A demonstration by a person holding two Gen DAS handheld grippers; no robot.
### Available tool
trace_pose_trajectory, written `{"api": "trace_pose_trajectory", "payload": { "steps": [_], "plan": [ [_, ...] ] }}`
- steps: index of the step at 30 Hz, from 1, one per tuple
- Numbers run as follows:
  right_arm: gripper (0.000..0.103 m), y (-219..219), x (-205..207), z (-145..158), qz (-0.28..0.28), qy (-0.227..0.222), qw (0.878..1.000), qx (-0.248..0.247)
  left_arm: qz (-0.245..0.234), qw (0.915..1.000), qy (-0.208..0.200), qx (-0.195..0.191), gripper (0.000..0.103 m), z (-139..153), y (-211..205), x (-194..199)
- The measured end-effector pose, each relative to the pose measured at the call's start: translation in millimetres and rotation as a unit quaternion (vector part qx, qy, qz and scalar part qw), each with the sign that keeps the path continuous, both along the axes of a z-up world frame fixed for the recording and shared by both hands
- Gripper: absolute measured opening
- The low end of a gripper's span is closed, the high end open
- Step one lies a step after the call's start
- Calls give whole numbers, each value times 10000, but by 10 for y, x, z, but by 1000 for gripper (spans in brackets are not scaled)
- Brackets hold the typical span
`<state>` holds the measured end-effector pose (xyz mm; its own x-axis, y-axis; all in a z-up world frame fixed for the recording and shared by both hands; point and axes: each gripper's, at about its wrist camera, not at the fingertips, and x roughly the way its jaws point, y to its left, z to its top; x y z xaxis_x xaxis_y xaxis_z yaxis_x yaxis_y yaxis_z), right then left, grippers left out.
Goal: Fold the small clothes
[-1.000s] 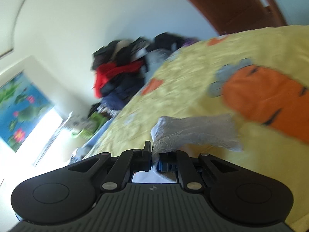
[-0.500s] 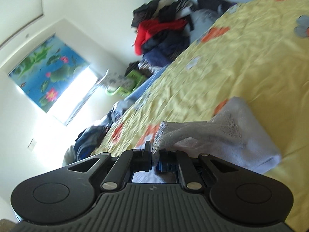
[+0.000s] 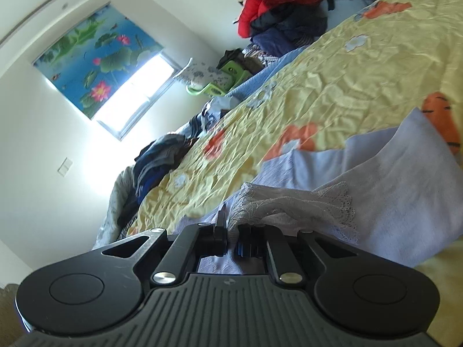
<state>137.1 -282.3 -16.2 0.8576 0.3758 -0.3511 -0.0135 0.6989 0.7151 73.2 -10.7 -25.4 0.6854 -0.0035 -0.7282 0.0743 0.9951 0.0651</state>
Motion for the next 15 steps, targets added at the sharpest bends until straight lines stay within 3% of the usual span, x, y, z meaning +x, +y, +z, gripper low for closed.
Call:
{"api": "trace_pose_trajectory", "payload": {
  "steps": [15],
  "plan": [
    [12, 739, 378, 113, 306, 19, 9984, -482, 194, 9997, 72, -99, 103, -18, 333, 43]
  ]
}}
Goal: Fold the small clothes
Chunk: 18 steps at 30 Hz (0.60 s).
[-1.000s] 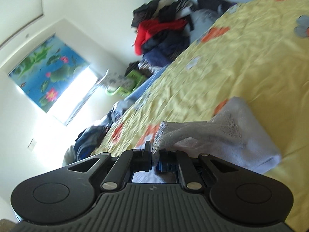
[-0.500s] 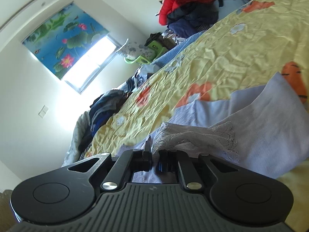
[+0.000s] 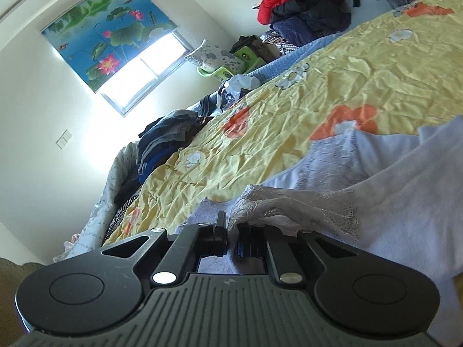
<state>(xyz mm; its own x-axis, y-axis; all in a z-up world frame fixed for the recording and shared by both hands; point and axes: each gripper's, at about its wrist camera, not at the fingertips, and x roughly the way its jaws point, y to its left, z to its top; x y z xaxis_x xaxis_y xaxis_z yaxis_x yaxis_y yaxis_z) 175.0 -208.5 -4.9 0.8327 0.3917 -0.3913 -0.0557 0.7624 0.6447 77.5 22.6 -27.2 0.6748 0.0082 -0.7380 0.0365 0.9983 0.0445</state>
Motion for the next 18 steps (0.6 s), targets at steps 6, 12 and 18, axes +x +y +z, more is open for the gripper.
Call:
{"api": "trace_pose_trajectory", "payload": {
  "steps": [6, 12, 18],
  "plan": [
    [12, 345, 148, 10, 212, 14, 9995, -230, 114, 9999, 25, -6, 103, -16, 134, -1],
    [12, 588, 246, -62, 349, 140, 9989, -297, 206, 9998, 65, -27, 103, -46, 234, 3],
    [12, 803, 339, -54, 480, 133, 9983, -305, 260, 9996, 106, -82, 103, -77, 297, 4]
  ]
}}
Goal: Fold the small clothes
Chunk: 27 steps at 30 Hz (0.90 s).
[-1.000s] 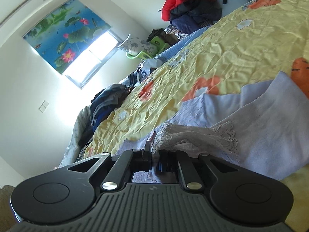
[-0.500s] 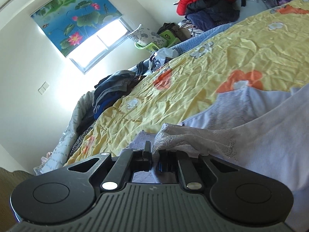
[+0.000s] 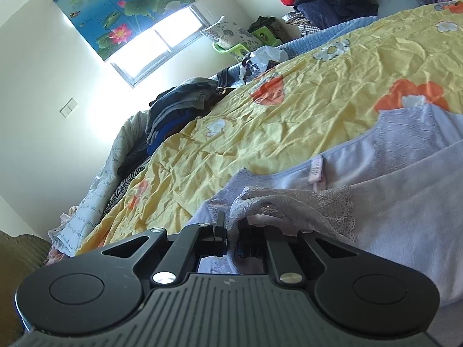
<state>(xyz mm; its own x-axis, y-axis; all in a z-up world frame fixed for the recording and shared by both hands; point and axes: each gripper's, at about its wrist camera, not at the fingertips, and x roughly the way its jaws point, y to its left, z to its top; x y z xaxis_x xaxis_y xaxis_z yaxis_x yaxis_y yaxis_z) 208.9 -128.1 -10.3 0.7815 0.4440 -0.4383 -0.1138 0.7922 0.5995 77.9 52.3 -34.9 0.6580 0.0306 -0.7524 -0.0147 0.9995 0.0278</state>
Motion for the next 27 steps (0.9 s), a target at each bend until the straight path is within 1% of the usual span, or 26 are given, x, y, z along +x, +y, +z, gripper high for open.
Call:
{"api": "trace_pose_trajectory", "payload": {
  "steps": [4, 7, 8, 10, 14, 16, 19, 22, 25, 27],
  "plan": [
    [12, 205, 67, 29, 237, -30, 9997, -24, 44, 10000, 3, 11, 103, -1, 36, -6],
    [18, 367, 106, 25, 479, 31, 9988, -79, 119, 9999, 18, 31, 103, 1, 79, -4],
    [28, 419, 118, 15, 567, 86, 9983, -115, 142, 9999, 13, 30, 103, 3, 96, -5],
    [41, 488, 118, 0, 713, 143, 9972, -145, 190, 9998, 16, 3, 103, 12, 136, -12],
    [41, 554, 67, 48, 861, 109, 9961, -152, 266, 9996, 1, -33, 103, 27, 189, -25],
    [42, 569, 48, 104, 974, 46, 9952, -122, 272, 9996, 1, -30, 103, 27, 198, -38],
    [47, 636, 16, 225, 1208, -164, 9920, -316, 277, 9996, 19, -29, 103, 17, 214, -49],
    [48, 705, -14, 303, 1386, -292, 9886, -512, 304, 9995, 37, -30, 103, 5, 229, -71],
    [52, 752, 0, 299, 1676, -243, 9846, -435, 335, 9994, 49, -25, 103, 1, 247, -88],
    [53, 815, 9, 279, 1902, -198, 9803, -485, 355, 9994, 50, -26, 103, 3, 267, -95]
  ]
}}
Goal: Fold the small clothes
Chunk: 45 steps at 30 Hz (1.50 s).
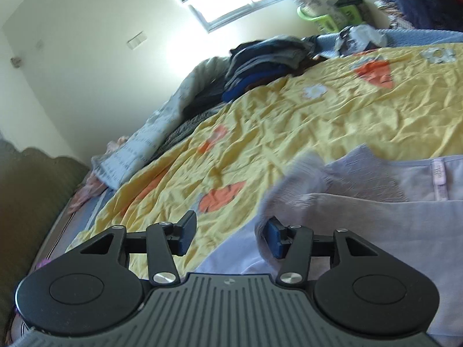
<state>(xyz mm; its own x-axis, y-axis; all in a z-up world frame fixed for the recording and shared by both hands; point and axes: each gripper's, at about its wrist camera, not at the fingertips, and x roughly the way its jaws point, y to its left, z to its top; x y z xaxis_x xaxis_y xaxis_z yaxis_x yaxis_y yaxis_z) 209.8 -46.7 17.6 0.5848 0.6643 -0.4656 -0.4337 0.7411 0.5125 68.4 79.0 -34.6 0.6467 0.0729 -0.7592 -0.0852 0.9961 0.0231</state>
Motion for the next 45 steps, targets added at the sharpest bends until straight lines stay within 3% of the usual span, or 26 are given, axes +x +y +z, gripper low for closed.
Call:
{"api": "trace_pose_trajectory", "payload": {
  "steps": [6, 13, 18, 24, 28, 32, 38, 41, 43, 45],
  "plan": [
    [53, 46, -2, -62, -54, 141, 9999, -19, 96, 10000, -13, 11, 103, 17, 71, -28],
    [53, 144, 12, -193, 55, 467, 9980, -426, 192, 9998, -47, -23, 103, 59, 163, -73],
    [53, 143, -91, -81, 74, 293, 9995, -93, 351, 9992, -205, -31, 103, 181, 337, -177],
    [55, 321, -287, 31, 271, -150, 9979, -576, 847, 9957, -334, -194, 103, 338, 778, -268],
    [58, 471, -416, -12, 531, -372, 9931, -982, 1412, 9872, -381, -636, 103, 453, 1232, -316],
    [58, 594, -520, -88, 737, -468, 9880, -1278, 2130, 9676, -405, -1295, 103, 492, 1739, -333],
    [59, 682, -637, -111, 932, -482, 9865, -1254, 2766, 9202, -47, -2769, 103, 319, 2371, -219],
    [59, 739, -697, -98, 1062, -549, 9844, -1289, 2894, 8909, 144, -3497, 103, 168, 2546, -134],
    [59, 786, -743, -86, 1167, -651, 9815, -1371, 3044, 8637, 244, -4010, 103, 51, 2633, -116],
    [59, 840, -811, -78, 1327, -800, 9768, -1479, 3178, 8436, 311, -4318, 103, -46, 2683, -112]
  ]
}}
